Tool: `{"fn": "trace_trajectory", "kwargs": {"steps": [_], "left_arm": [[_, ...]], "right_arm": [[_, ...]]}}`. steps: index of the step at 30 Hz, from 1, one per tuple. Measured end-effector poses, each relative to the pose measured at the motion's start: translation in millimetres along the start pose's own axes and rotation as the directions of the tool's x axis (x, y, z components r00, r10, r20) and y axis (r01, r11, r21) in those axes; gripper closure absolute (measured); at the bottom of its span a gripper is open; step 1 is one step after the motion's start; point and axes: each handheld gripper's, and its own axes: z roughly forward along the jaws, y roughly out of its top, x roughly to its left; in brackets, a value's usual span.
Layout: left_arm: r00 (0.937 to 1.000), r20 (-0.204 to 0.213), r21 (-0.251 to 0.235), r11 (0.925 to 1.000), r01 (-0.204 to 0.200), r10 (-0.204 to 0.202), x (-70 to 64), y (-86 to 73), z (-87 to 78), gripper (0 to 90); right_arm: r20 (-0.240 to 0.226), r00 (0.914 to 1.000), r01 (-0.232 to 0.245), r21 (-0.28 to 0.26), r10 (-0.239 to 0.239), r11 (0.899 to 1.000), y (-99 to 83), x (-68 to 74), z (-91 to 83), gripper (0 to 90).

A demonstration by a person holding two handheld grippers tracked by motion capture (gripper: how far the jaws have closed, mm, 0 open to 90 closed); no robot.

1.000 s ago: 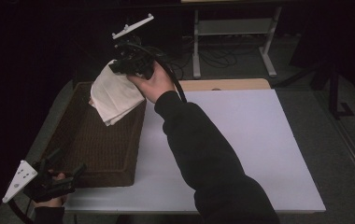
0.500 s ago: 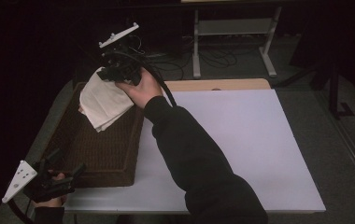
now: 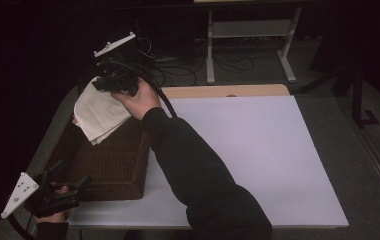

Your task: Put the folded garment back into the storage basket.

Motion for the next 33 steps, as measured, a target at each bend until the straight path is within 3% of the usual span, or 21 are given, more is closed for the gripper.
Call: {"fn": "trace_trajectory", "kwargs": {"steps": [7, 9, 11, 16, 19, 33], "left_arm": [[1.0000, -0.003, -0.001, 1.0000, 0.002, -0.002, 0.5, -0.2, -1.5, 0.0], [1.0000, -0.004, -0.001, 1.0000, 0.004, -0.004, 0.6, -0.2, -2.0, 0.0], [1.0000, -0.003, -0.004, 1.0000, 0.004, -0.004, 0.4, 0.0, -2.2, 0.0], [1.0000, -0.005, -0.003, 1.0000, 0.006, -0.006, 1.1, -0.3, -2.8, 0.0], [1.0000, -0.004, -0.002, 1.0000, 0.003, -0.003, 0.6, -0.2, -2.5, 0.0], [1.0000, -0.001, 0.000, 1.0000, 0.000, 0.000, -0.4, -0.2, -1.7, 0.0]], "right_arm": [[-0.025, 0.9996, -0.015, 0.002, 0.015, 1.000, -2.6, 0.6, 17.4, 84.8], [-0.053, 0.9962, -0.068, 0.005, 0.069, 0.998, -4.8, -3.8, 24.4, 73.5], [-0.048, 0.9916, -0.119, 0.029, 0.120, 0.992, -9.5, -10.7, 33.0, 64.4], [-0.030, 0.9838, -0.174, 0.072, 0.177, 0.982, -24.7, -25.8, 39.0, 57.7], [-0.015, 0.9824, -0.184, 0.078, 0.186, 0.980, -31.8, -32.5, 35.0, 53.0], [0.011, 0.9850, -0.173, 0.075, 0.172, 0.982, -57.9, -49.0, 1.0, 6.0]]}}
